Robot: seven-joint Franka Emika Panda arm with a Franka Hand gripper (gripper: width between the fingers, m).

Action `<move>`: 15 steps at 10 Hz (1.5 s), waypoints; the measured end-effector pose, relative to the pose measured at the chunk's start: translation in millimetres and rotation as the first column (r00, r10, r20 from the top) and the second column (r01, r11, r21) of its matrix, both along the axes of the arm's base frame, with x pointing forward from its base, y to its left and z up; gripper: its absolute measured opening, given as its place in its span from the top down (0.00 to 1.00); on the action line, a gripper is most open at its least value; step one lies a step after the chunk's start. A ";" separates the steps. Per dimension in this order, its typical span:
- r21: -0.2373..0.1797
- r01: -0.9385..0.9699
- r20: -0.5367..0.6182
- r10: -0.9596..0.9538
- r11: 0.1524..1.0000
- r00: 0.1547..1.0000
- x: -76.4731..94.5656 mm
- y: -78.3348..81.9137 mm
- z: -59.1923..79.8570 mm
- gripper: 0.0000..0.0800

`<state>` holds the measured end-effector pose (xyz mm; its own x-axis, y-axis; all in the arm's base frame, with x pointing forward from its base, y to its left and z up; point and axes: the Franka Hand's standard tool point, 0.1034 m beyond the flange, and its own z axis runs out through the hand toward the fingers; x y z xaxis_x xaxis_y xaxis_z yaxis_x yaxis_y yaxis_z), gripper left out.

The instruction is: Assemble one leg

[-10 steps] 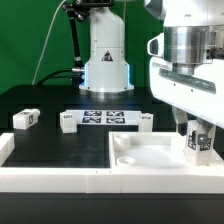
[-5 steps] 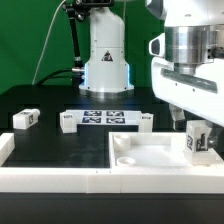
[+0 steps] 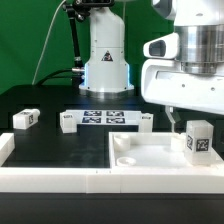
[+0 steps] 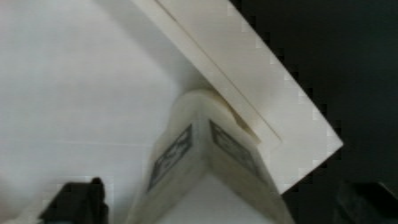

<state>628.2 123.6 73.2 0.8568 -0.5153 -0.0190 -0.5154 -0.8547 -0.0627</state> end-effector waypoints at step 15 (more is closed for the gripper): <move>-0.025 -0.233 0.010 0.233 0.972 0.972 0.1 -4.8 -0.7 0.63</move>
Offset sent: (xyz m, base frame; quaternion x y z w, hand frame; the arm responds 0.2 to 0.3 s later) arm 0.0011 0.0049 0.0019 -0.0101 -0.0114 -0.2791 0.9601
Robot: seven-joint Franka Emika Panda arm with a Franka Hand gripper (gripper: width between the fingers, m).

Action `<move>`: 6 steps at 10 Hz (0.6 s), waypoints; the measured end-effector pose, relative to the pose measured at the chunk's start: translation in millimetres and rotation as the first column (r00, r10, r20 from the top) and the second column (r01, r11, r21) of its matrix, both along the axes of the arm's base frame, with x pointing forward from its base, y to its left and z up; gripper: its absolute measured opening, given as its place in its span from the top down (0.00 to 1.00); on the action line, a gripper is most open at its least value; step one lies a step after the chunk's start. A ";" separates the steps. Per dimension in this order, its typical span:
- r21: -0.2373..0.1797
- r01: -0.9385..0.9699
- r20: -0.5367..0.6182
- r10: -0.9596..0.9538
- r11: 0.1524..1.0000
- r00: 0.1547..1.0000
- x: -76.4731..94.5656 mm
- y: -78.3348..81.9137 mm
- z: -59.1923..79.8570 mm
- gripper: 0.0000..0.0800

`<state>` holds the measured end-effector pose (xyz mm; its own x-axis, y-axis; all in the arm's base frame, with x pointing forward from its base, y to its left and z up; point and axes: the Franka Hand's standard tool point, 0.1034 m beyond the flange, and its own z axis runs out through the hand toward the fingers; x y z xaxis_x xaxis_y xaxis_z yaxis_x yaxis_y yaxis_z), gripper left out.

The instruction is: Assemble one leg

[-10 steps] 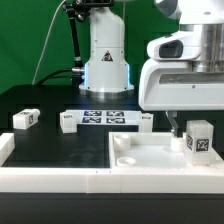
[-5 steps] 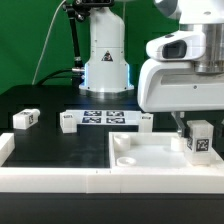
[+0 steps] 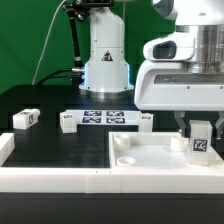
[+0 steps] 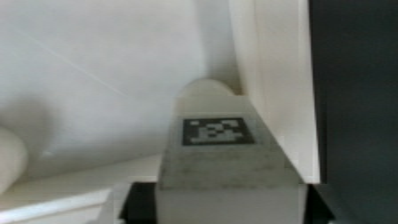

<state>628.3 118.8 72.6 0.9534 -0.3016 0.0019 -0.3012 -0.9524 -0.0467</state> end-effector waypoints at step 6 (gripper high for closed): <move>0.021 0.716 -0.047 -0.714 0.698 0.698 -2.0 -2.8 -1.6 0.63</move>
Offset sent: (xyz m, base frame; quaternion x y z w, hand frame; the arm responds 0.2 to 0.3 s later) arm 0.0002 -0.0040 -0.0029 -0.0148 -0.0034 0.3101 0.9506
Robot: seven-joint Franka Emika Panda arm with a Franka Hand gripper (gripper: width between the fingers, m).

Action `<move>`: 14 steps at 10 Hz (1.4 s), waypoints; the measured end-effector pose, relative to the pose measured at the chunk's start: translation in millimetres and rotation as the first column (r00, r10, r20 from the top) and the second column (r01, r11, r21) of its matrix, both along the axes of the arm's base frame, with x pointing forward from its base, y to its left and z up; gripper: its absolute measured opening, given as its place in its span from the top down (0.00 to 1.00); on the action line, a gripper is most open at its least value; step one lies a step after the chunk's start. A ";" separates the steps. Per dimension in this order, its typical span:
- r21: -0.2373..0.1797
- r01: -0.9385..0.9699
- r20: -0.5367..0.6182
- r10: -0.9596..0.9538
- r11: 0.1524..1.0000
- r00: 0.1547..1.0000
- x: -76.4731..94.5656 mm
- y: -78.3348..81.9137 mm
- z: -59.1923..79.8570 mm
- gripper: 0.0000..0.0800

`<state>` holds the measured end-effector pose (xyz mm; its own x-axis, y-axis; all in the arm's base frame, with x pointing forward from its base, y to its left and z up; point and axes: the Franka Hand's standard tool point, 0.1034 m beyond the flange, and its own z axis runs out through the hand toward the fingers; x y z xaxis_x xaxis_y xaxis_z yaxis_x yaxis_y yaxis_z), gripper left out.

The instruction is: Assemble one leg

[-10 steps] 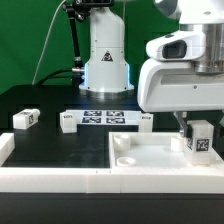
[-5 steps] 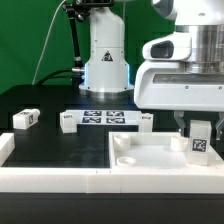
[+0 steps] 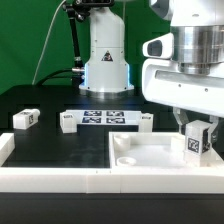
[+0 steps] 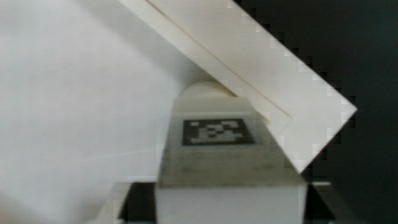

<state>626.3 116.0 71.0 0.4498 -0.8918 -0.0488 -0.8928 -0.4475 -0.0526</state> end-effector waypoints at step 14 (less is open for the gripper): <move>0.026 -0.182 0.009 0.181 0.983 0.983 -1.0 3.8 0.0 0.19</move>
Offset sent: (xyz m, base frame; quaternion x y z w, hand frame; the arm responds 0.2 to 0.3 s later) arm 0.0032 -0.0070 -0.0036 -0.0092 -0.0002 0.2446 0.9696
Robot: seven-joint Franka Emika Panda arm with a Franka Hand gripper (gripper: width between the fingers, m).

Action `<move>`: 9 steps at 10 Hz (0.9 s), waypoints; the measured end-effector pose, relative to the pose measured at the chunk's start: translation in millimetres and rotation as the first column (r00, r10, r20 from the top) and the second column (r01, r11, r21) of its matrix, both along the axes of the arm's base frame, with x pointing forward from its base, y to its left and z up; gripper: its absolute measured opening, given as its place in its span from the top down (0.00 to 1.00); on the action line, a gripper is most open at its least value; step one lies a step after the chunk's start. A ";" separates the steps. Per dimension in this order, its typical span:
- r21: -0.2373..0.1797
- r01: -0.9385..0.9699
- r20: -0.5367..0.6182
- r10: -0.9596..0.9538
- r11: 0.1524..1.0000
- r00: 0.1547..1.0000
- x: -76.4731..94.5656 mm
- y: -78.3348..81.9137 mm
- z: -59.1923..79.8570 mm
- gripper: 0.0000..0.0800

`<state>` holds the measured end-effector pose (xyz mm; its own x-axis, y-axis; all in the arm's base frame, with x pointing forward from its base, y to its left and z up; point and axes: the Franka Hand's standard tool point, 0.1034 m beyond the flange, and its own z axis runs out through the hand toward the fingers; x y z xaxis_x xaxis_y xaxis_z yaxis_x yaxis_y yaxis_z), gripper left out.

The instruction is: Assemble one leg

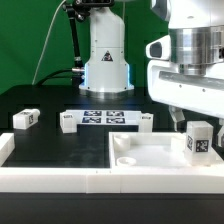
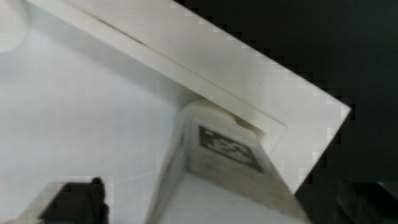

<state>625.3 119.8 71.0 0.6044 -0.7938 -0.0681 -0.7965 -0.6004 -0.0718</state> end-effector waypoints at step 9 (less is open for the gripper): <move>-0.082 -0.825 0.038 0.829 0.558 0.557 1.2 -2.8 0.7 0.19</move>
Offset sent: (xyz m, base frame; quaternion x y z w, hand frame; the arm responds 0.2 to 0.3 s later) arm 0.0008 0.0110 -0.0005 -0.0281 -0.0099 -0.3185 0.9474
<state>626.5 117.1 71.7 0.9982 0.0570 0.0204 0.0580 -0.9969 -0.0523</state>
